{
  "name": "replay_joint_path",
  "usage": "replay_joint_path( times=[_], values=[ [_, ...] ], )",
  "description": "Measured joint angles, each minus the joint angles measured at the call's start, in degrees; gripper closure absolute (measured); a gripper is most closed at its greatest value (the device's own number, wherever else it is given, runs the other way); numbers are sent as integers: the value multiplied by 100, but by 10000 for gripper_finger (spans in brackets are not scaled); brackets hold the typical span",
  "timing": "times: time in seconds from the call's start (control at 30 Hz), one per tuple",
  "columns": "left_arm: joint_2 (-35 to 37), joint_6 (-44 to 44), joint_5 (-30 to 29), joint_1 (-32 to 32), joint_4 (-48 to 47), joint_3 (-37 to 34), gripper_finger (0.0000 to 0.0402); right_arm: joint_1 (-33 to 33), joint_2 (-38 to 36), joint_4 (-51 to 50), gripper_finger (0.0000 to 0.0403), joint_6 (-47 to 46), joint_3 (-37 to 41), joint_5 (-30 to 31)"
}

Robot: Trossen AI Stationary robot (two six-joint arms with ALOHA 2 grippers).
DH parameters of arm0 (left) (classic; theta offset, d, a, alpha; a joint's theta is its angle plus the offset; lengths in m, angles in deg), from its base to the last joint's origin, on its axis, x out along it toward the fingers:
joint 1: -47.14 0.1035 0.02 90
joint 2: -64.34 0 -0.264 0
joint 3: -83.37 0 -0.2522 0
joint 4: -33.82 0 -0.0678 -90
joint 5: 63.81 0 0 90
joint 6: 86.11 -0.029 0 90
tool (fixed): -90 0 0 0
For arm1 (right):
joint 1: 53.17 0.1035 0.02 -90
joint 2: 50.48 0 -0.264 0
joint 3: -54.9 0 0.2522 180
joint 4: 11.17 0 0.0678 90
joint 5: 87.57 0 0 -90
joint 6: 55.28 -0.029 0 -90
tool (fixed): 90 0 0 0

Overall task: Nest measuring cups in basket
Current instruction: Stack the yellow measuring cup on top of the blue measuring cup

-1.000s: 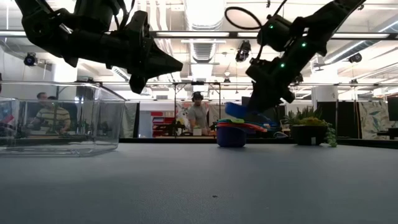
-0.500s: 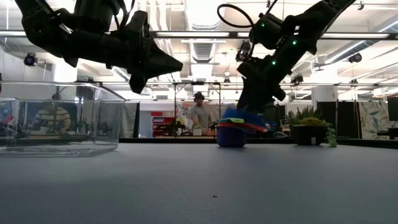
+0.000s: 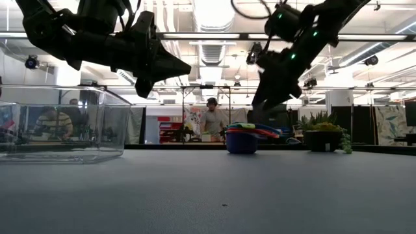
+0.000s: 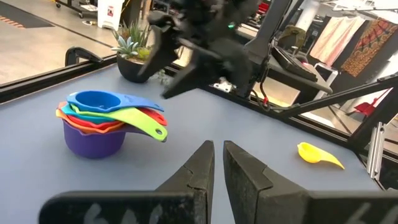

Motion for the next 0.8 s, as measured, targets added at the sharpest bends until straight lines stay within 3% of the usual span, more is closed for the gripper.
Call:
replay_joint_path(
  times=[0.3, 0.8],
  values=[
    [0, 0, 0, -2, -56, 0, 384, 1367, -694, -901, 117, -284, 78, -40],
    [0, -7, 0, -1, 53, 0, 384, 4650, -895, -3066, 117, -1380, 97, -6]
  ],
)
